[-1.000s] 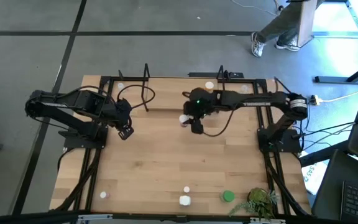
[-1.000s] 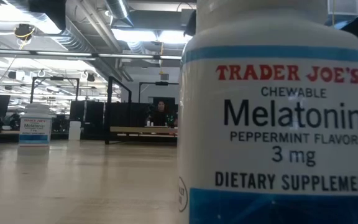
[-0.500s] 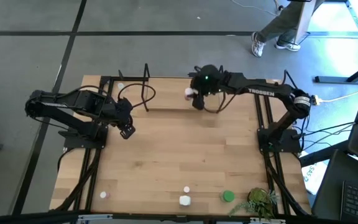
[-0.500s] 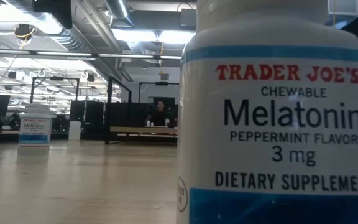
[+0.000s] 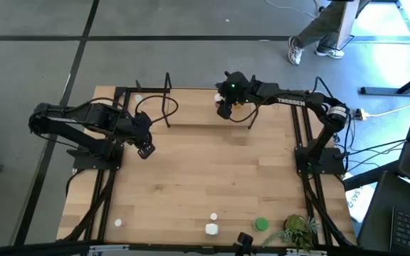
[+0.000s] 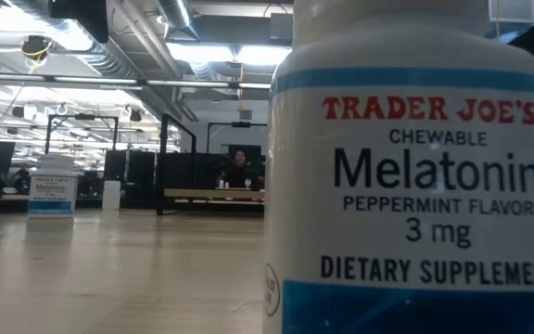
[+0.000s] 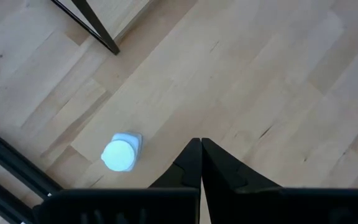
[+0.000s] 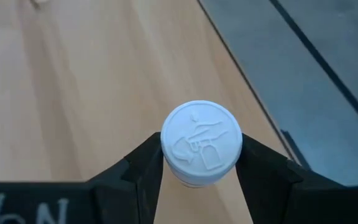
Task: Pick and place medicine bottles onto shelf by color
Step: Put the white and pink pill bottle on the shelf
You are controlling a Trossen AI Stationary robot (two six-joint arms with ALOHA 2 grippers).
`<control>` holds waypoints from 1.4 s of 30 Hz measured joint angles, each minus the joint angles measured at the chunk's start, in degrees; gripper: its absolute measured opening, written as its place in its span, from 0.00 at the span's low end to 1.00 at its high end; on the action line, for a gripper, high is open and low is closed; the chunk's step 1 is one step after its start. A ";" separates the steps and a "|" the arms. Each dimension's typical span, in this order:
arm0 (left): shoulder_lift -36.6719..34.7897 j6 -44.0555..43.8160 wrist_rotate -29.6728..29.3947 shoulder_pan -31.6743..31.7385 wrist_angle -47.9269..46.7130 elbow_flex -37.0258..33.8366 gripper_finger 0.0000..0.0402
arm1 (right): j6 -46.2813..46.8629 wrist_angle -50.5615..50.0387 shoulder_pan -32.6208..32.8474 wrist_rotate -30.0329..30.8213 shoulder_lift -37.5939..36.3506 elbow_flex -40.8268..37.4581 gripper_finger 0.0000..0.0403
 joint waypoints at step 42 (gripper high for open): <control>0.00 -0.15 0.02 -0.02 0.87 0.00 0.00 | 7.47 -1.02 -1.70 6.35 3.07 -0.07 0.44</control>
